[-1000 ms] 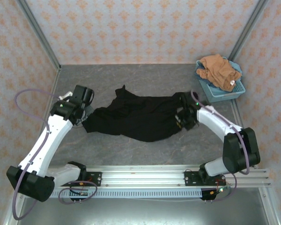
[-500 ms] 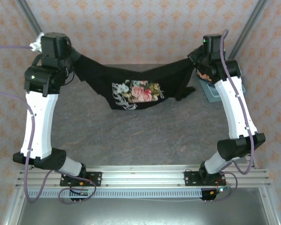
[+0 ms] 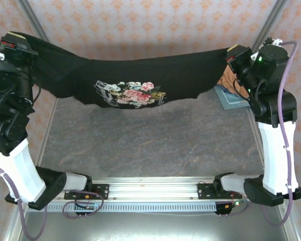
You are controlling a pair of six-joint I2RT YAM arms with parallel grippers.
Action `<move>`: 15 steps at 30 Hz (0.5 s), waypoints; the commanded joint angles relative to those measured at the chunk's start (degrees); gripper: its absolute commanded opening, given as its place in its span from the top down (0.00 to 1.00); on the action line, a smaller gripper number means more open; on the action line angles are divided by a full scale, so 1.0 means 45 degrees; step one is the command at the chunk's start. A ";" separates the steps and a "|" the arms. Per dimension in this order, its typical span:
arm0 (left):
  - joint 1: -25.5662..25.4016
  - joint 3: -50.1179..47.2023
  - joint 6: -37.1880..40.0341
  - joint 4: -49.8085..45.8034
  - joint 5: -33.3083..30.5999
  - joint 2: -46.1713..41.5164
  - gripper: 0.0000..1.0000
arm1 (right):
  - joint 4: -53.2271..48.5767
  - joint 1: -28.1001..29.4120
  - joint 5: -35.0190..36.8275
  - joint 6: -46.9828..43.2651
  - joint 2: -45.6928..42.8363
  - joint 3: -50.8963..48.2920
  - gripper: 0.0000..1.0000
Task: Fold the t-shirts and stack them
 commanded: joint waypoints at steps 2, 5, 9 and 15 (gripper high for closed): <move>0.0630 -0.0447 -0.0398 -0.0502 0.1186 0.2039 1.00 | 0.0851 -0.0106 -0.1197 0.0306 0.2280 0.0528 1.00; 0.1557 -0.1170 -0.1171 -0.0432 0.2874 0.3009 1.00 | 0.1466 -0.0125 -0.1991 0.0667 0.3702 0.0747 1.00; 0.2292 -0.1479 -0.1248 0.0451 0.4792 0.4607 1.00 | 0.2278 -0.0236 -0.2624 0.0827 0.5887 0.1610 1.00; 0.3054 0.2078 -0.1007 0.0396 0.5974 0.8069 1.00 | 0.1512 -0.0726 -0.3186 0.0717 1.0188 0.7193 1.00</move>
